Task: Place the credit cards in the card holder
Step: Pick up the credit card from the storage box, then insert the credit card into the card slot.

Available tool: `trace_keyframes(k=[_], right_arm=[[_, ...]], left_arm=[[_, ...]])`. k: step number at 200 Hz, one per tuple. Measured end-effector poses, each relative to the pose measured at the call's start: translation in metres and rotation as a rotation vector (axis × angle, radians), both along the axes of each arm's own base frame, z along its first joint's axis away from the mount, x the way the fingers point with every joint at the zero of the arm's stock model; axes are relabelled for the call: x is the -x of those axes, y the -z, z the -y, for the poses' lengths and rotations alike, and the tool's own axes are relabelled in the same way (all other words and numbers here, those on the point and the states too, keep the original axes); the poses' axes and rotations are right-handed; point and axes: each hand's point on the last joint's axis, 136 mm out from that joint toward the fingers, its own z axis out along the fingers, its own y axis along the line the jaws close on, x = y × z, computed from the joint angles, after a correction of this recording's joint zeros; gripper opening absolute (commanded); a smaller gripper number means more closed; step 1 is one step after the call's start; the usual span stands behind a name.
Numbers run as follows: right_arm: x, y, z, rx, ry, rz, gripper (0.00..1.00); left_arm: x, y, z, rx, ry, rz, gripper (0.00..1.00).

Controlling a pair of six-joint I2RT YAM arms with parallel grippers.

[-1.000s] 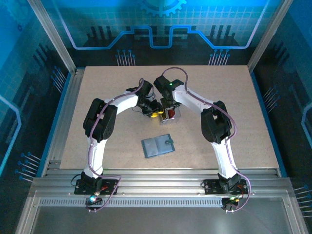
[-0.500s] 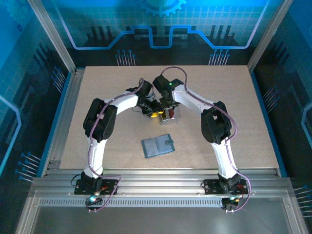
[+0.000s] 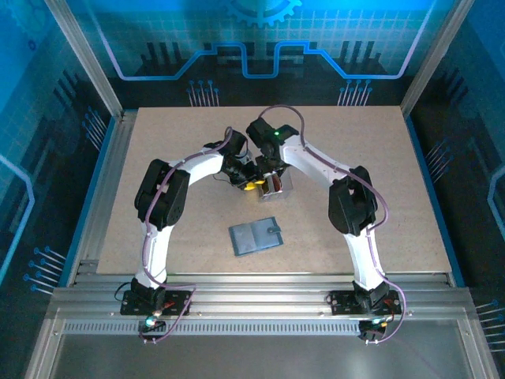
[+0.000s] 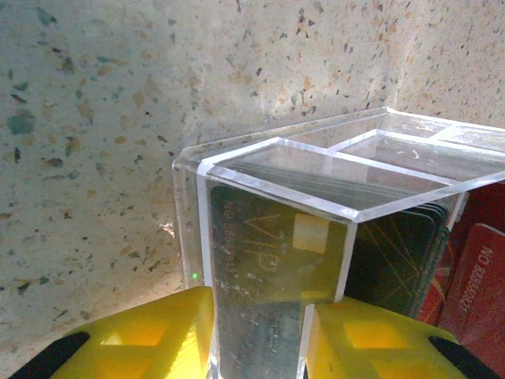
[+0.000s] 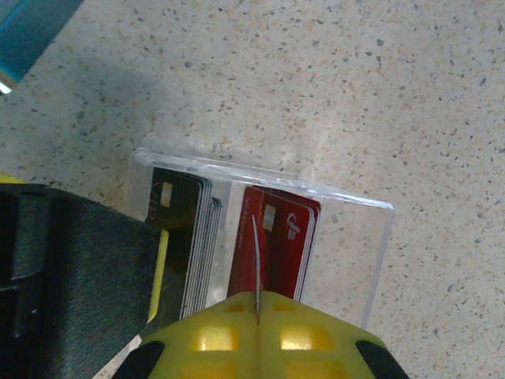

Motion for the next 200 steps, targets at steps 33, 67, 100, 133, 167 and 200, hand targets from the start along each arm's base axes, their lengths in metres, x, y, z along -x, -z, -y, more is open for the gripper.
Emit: trace_keyframes(k=[33, 67, 100, 133, 167, 200], right_arm=[[0.005, -0.012, -0.007, -0.059, -0.013, -0.009, 0.00], [0.008, -0.034, -0.011, -0.144, -0.023, -0.001, 0.00], [0.010, -0.045, -0.011, -0.194, -0.026, 0.003, 0.00], [0.022, -0.045, -0.012, -0.236, -0.037, -0.014, 0.00], [0.054, -0.056, -0.007, -0.335, -0.053, -0.016, 0.00], [0.087, -0.072, -0.003, -0.464, -0.068, 0.021, 0.00]], left_arm=[[0.002, -0.003, -0.004, 0.005, -0.005, -0.009, 0.38], [0.003, -0.022, -0.010, 0.025, -0.017, -0.007, 0.41], [-0.002, -0.057, -0.016, 0.055, -0.031, 0.051, 0.44], [0.018, -0.081, -0.026, 0.067, -0.035, 0.085, 0.48], [0.075, -0.086, -0.046, -0.014, -0.008, 0.106, 0.55], [0.136, -0.073, -0.055, -0.147, 0.070, 0.122, 0.59]])
